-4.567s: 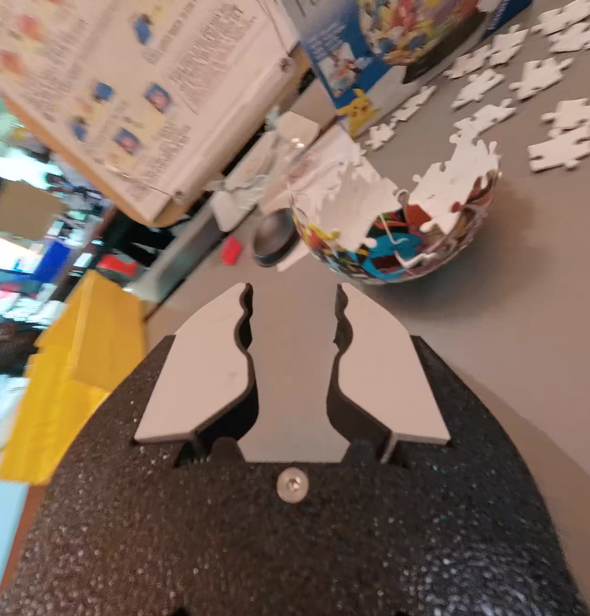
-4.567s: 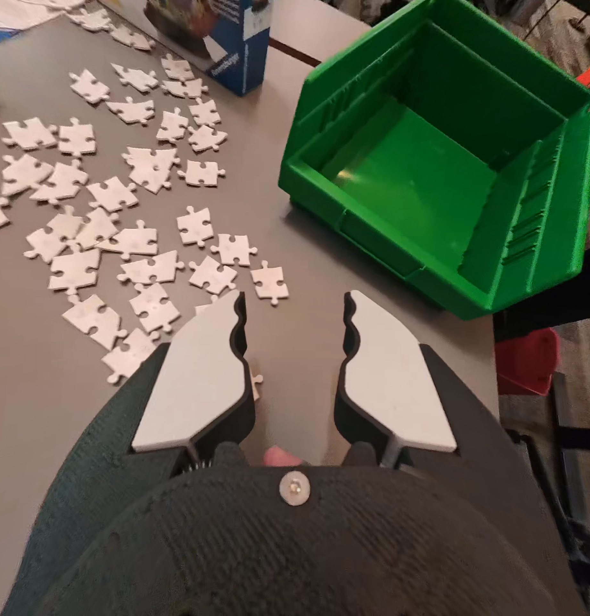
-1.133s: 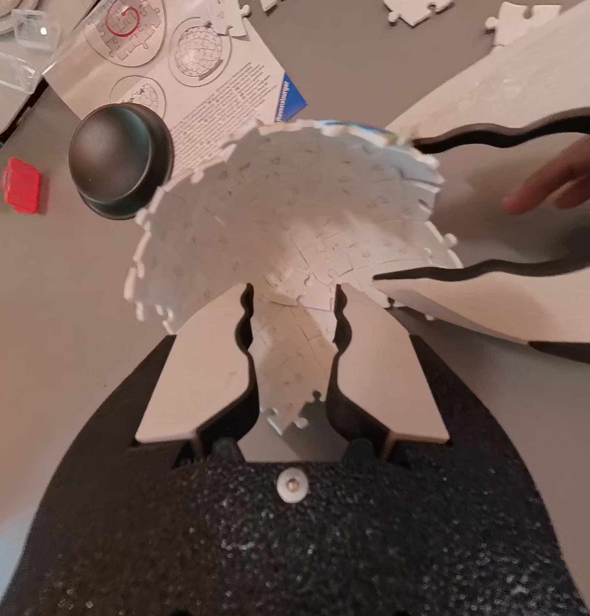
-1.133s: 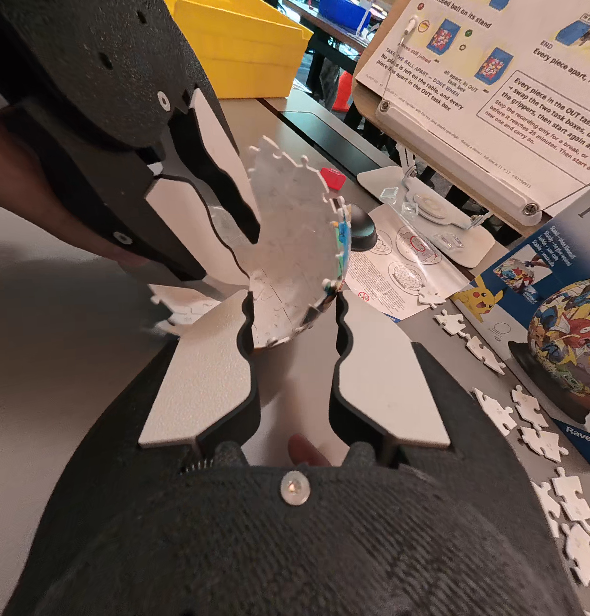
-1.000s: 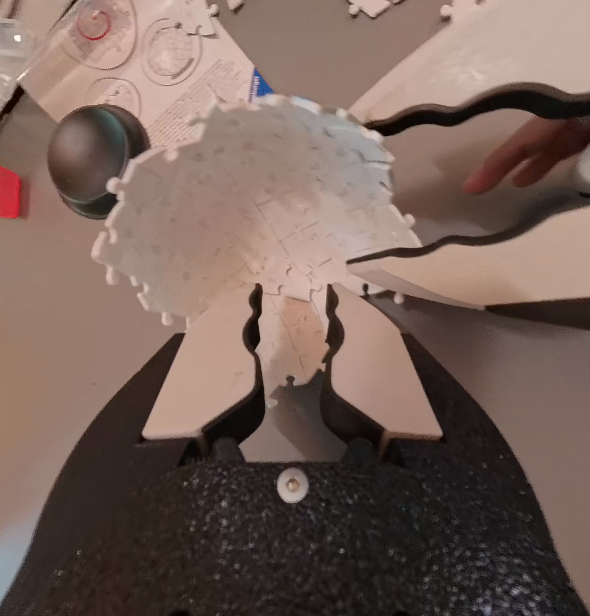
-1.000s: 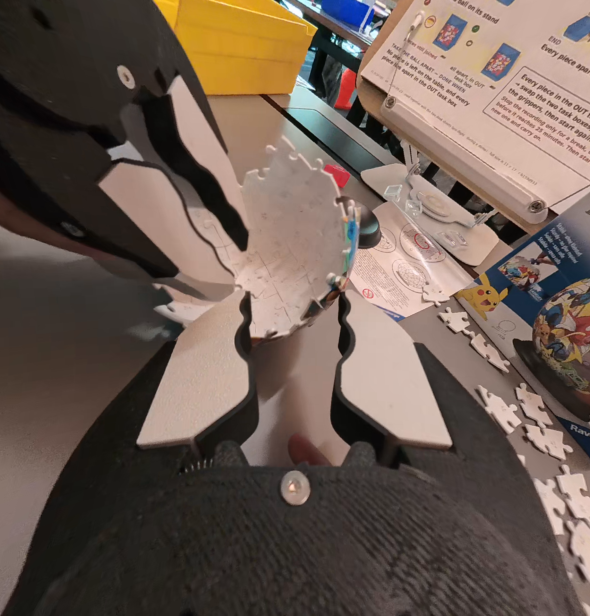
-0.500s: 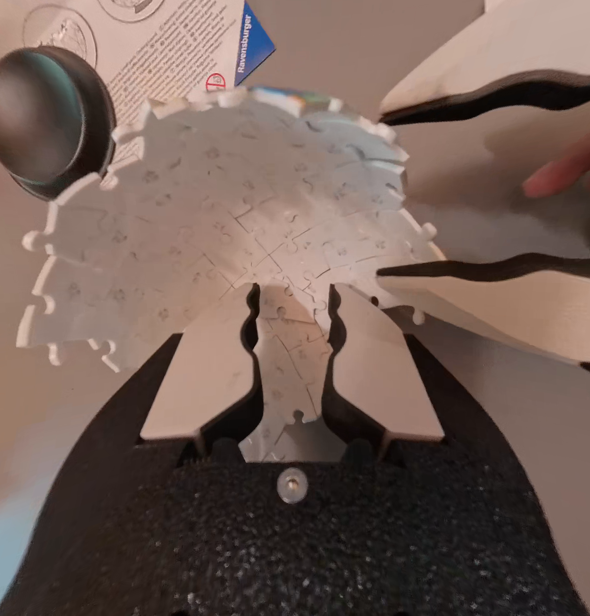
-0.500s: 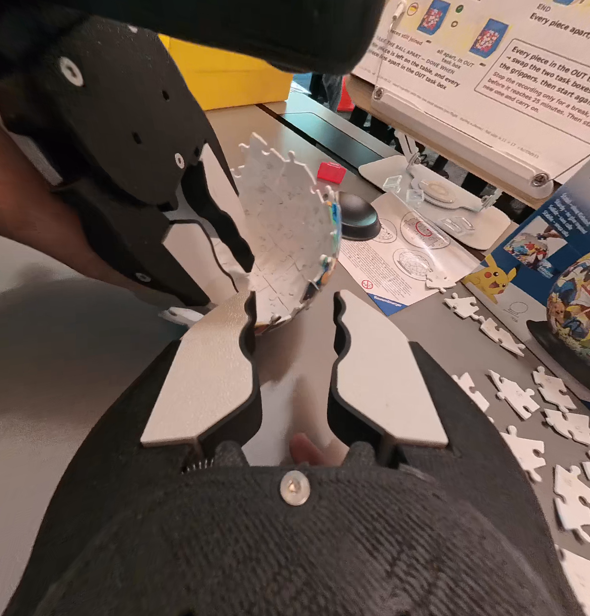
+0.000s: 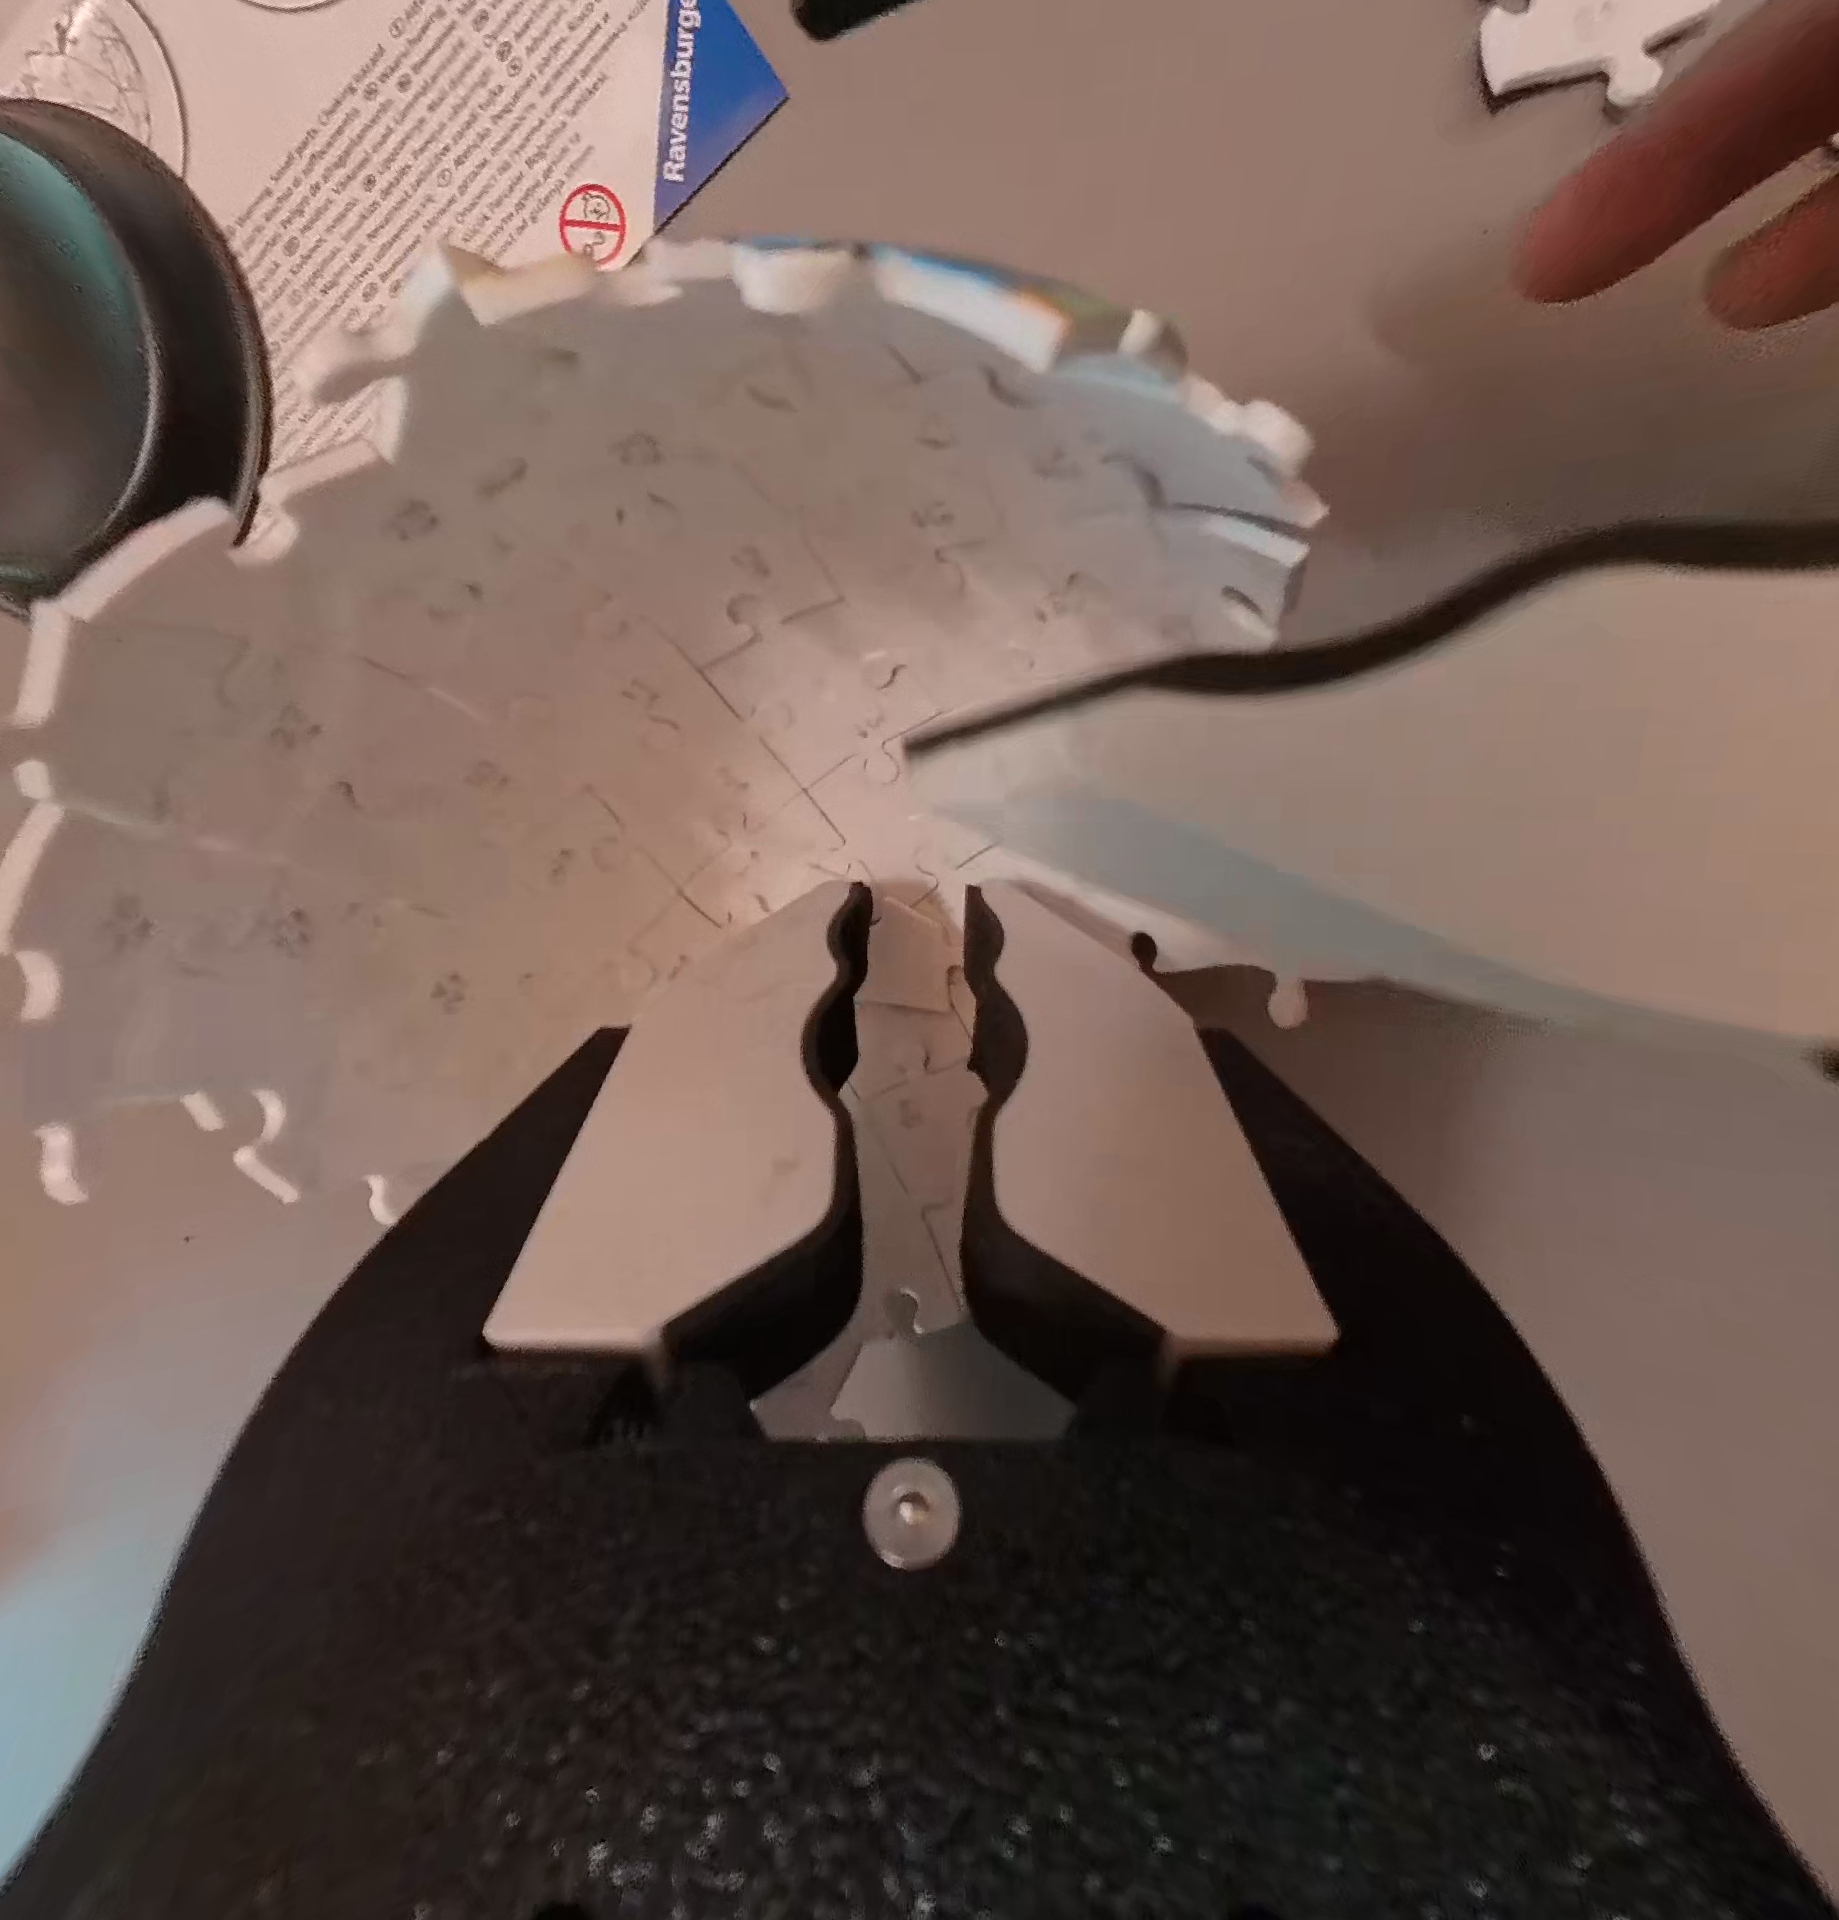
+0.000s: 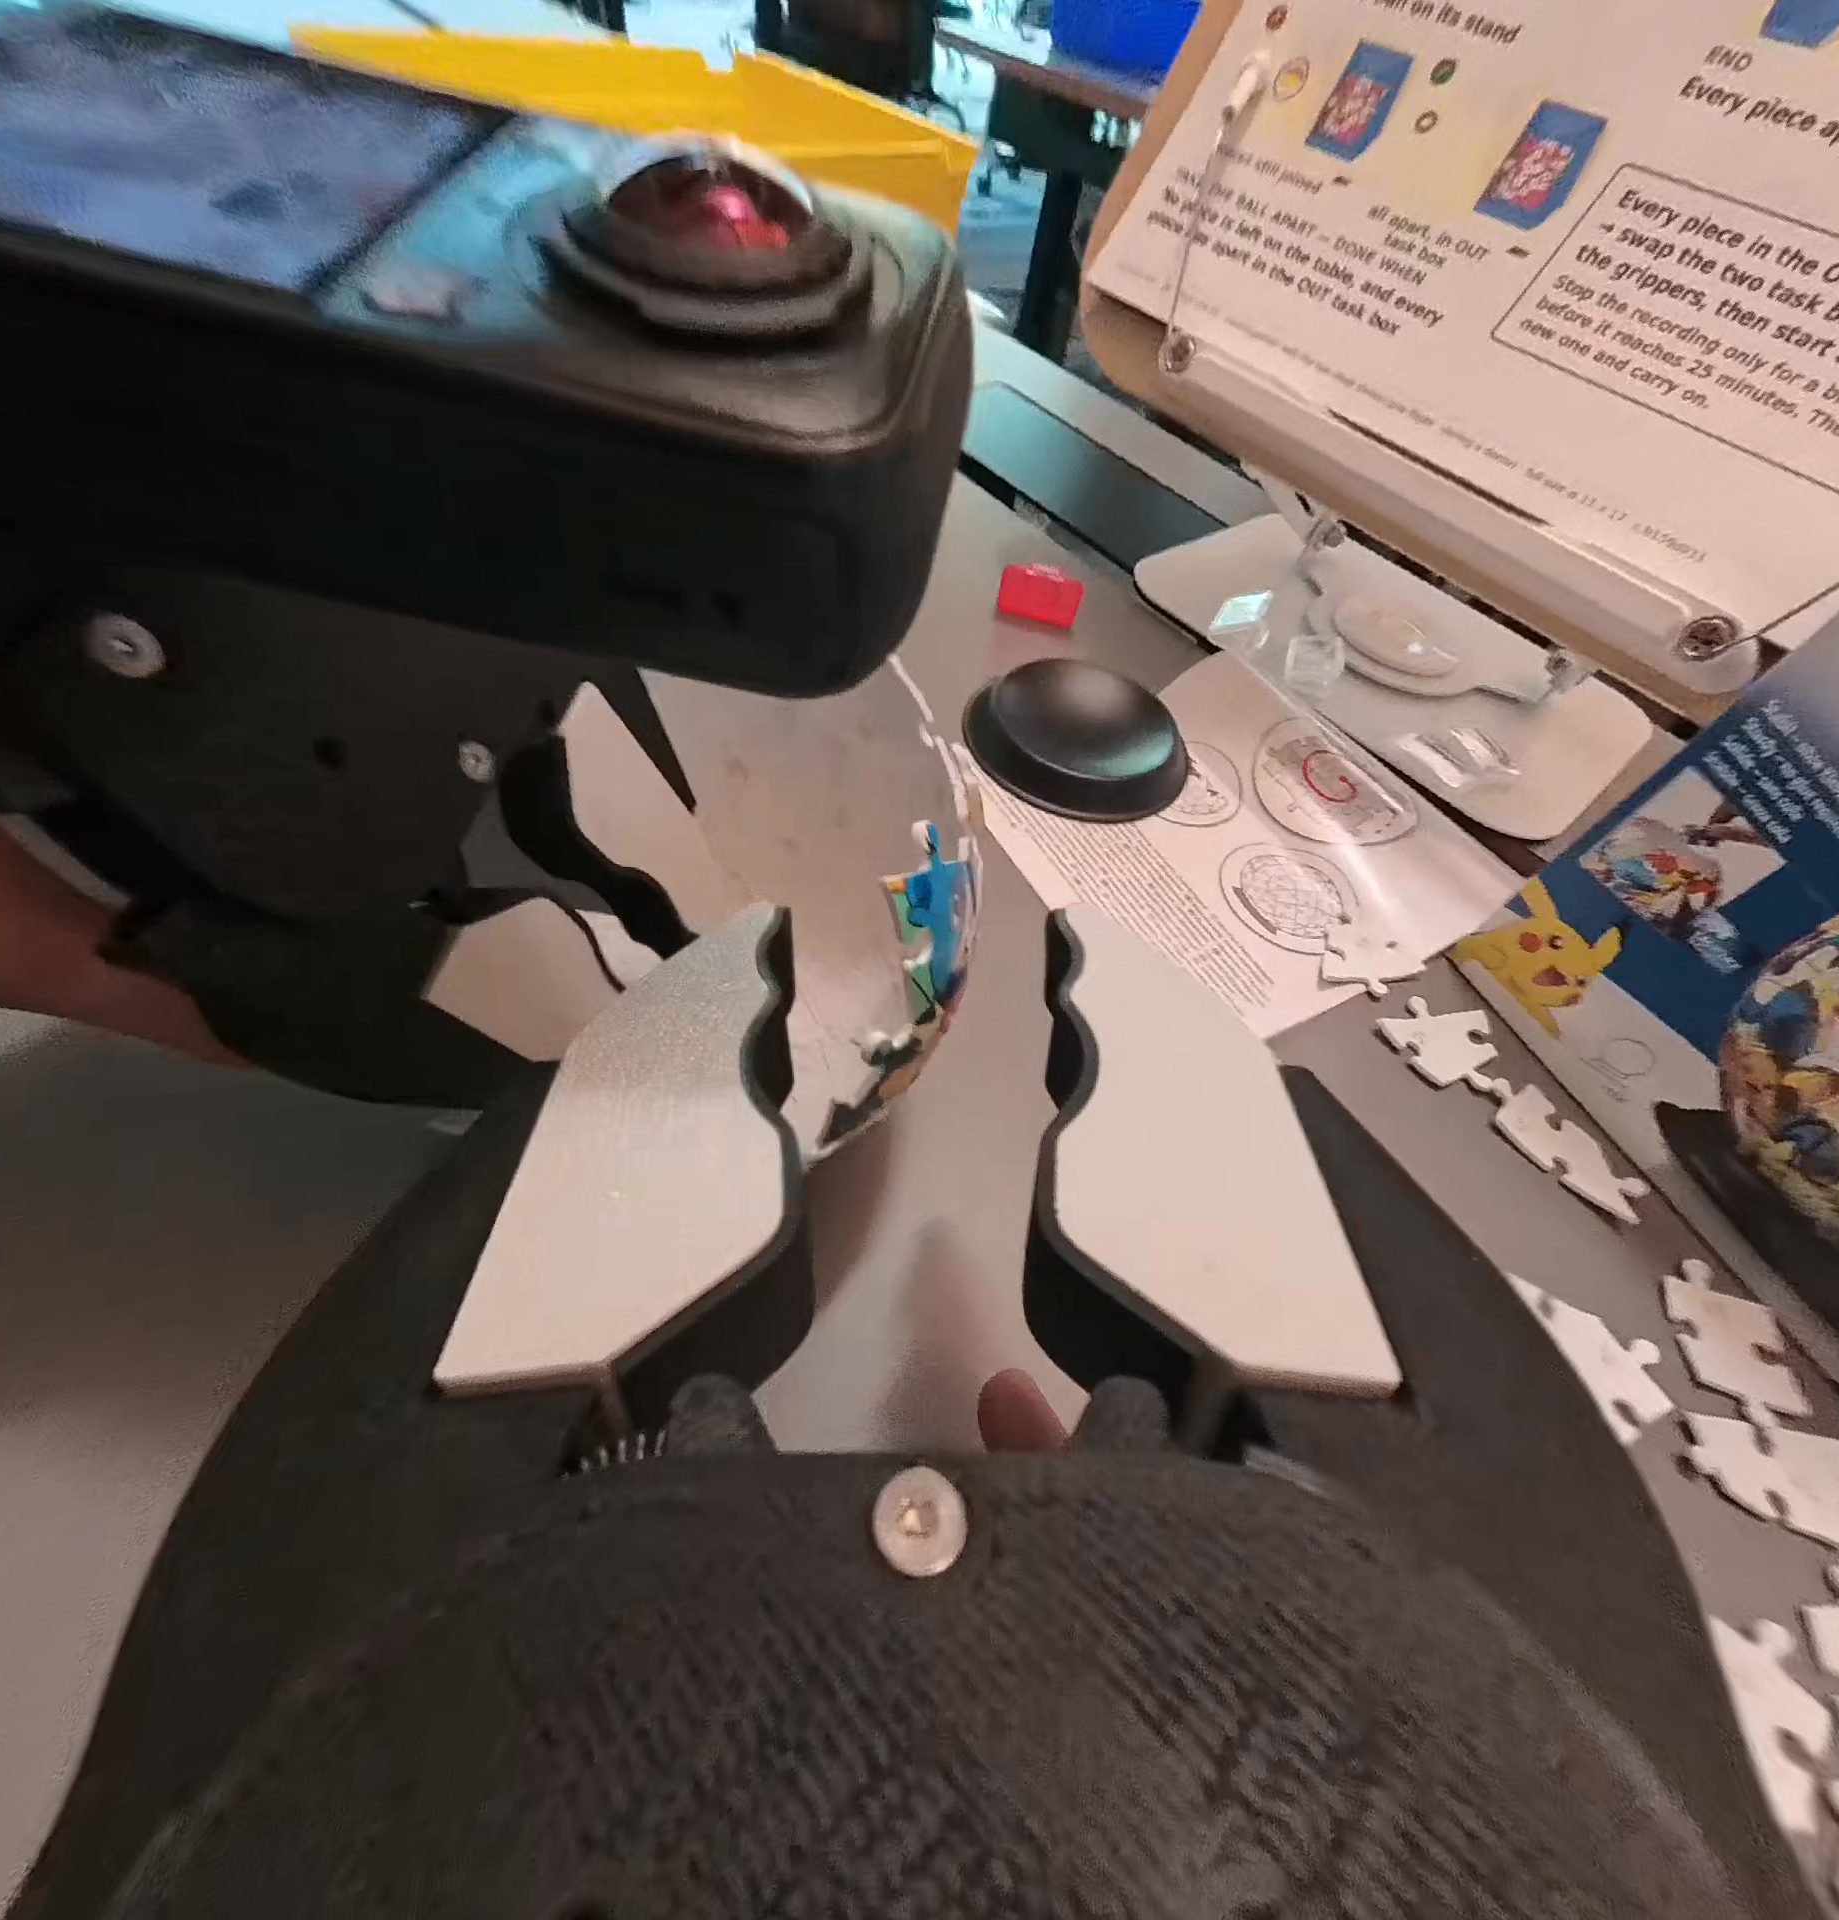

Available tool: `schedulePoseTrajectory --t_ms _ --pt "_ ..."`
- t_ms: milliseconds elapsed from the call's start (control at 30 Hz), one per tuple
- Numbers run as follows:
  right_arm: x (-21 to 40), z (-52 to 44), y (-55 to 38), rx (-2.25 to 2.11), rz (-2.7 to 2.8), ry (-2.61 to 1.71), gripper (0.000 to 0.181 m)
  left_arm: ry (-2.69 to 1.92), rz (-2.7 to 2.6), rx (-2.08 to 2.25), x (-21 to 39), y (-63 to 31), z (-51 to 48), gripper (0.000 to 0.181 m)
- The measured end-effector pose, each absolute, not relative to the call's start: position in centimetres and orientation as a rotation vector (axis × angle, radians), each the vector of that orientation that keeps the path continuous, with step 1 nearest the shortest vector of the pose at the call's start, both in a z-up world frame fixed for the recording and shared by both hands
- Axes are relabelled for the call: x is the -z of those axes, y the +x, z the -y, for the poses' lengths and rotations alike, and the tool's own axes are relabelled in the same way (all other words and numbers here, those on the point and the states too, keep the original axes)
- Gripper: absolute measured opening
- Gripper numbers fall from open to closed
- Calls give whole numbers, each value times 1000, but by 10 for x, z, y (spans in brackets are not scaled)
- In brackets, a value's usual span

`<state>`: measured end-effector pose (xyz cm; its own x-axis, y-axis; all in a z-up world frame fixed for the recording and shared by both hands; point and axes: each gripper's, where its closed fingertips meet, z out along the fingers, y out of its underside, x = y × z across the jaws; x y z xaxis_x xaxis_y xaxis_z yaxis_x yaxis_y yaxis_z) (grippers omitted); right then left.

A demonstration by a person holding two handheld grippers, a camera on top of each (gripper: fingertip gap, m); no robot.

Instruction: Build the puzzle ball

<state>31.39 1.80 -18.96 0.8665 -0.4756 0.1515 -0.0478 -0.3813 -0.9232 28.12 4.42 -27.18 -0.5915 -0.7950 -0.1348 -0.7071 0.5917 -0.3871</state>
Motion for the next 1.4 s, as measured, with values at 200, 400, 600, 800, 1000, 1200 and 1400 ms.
schedulePoseTrajectory --t_ms 200,400,600,800,1000,1200,1400 --pt "200 -22 321 644 -307 -1969 18 -1250 -2434 475 270 285 -47 18" --pt "195 -22 324 817 -288 -1913 9 -1256 -2374 527 268 287 -46 23" --pt "191 -22 309 1021 -260 -1824 9 -1297 -2329 615 258 274 -49 33" --pt "189 -23 294 1016 -280 -1742 13 -1330 -2290 640 245 269 -64 36" --pt "183 -24 290 1003 -284 -1715 16 -1223 -2353 374 261 276 -81 33" --pt "185 -20 293 962 -320 -1711 18 -1039 -2390 293 260 281 -71 29" --pt "185 -21 292 933 -332 -1705 20 -1141 -2421 324 267 277 -67 12"
